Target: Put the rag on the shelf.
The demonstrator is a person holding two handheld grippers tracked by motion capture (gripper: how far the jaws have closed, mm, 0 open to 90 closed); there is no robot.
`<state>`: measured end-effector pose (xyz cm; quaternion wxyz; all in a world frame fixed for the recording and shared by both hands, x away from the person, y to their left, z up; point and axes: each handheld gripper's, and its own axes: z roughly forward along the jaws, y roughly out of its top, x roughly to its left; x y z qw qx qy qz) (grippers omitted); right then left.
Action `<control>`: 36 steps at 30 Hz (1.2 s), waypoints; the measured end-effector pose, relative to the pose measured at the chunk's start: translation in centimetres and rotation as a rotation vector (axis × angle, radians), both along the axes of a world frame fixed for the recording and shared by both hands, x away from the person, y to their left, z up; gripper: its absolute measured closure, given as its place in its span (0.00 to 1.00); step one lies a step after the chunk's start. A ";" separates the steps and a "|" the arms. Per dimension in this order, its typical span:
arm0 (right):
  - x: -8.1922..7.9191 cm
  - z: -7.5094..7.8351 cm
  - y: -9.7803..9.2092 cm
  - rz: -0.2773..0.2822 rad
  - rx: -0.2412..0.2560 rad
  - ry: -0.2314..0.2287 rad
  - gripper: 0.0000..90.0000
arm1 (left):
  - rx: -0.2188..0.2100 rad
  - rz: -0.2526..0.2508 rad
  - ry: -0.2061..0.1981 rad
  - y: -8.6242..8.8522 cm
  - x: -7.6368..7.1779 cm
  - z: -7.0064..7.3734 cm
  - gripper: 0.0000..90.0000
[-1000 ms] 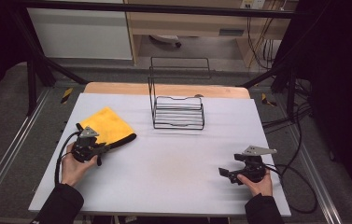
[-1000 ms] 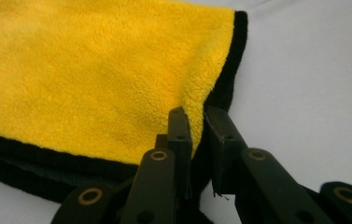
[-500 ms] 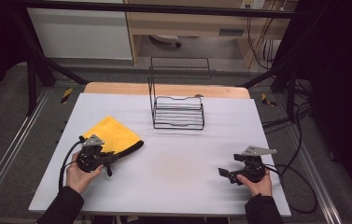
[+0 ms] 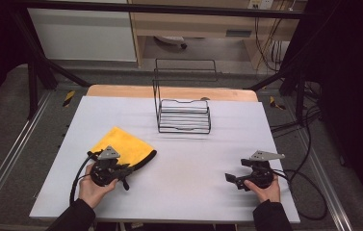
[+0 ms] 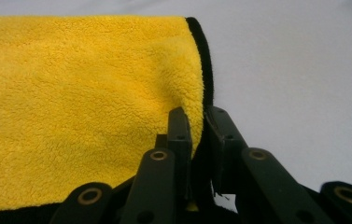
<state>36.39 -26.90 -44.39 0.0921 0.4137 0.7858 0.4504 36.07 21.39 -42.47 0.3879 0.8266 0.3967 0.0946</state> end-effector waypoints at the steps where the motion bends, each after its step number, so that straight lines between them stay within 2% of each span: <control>1: 0.0 0.0 0.0 0.001 0.002 -0.001 0.01 | -0.006 -0.005 0.001 -0.2 -0.2 0.0 0.89; 3: 0.0 0.0 0.0 -0.001 0.001 -0.001 0.01 | -0.012 -0.020 0.000 -0.8 -0.5 0.0 0.89; 4: 0.0 0.0 0.0 0.001 0.000 -0.004 0.01 | -0.002 -0.040 -0.002 -1.5 -0.8 -0.1 0.89; 7: 0.1 0.0 0.0 0.001 -0.001 -0.002 0.01 | 0.006 -0.056 -0.003 -2.1 -1.1 -0.1 0.89; 13: 0.0 0.0 0.0 0.001 -0.005 0.000 0.01 | -0.005 -0.096 0.000 -3.6 -2.2 -0.2 0.89; 15: 0.0 0.0 0.1 0.002 -0.003 0.000 0.01 | 0.010 -0.107 -0.004 -4.1 -2.5 -0.3 0.89; 17: 0.0 0.0 0.1 0.002 -0.006 -0.001 0.01 | 0.015 -0.104 -0.003 -4.3 -2.5 -0.4 0.88; 19: 0.0 0.0 0.1 0.005 -0.011 -0.002 0.01 | 0.002 -0.101 0.007 -4.1 -2.4 -0.5 0.88; 22: 0.1 0.1 0.3 0.007 -0.018 -0.004 0.01 | 0.012 -0.112 -0.001 -4.2 -2.4 -0.6 0.84; 25: 0.0 0.1 0.4 0.002 -0.016 0.001 0.01 | 0.024 -0.127 -0.020 -4.2 -2.5 -0.4 0.78; 29: 0.1 0.4 0.8 0.009 -0.015 -0.011 0.01 | 0.018 -0.113 -0.036 -3.5 -2.5 0.3 0.63; 31: 0.1 0.5 1.0 0.011 -0.015 -0.011 0.01 | 0.013 -0.095 -0.055 -2.8 -2.4 0.7 0.60; 32: 0.2 0.5 1.2 0.015 -0.018 -0.016 0.01 | 0.012 -0.085 -0.062 -2.5 -2.3 0.9 0.55; 33: 0.2 0.7 1.8 0.025 -0.014 -0.018 0.01 | 0.012 -0.078 -0.069 -2.0 -2.1 1.0 0.47; 36: 0.5 0.9 3.0 0.040 -0.022 -0.027 0.01 | 0.010 -0.047 -0.076 -0.4 -1.2 1.2 0.37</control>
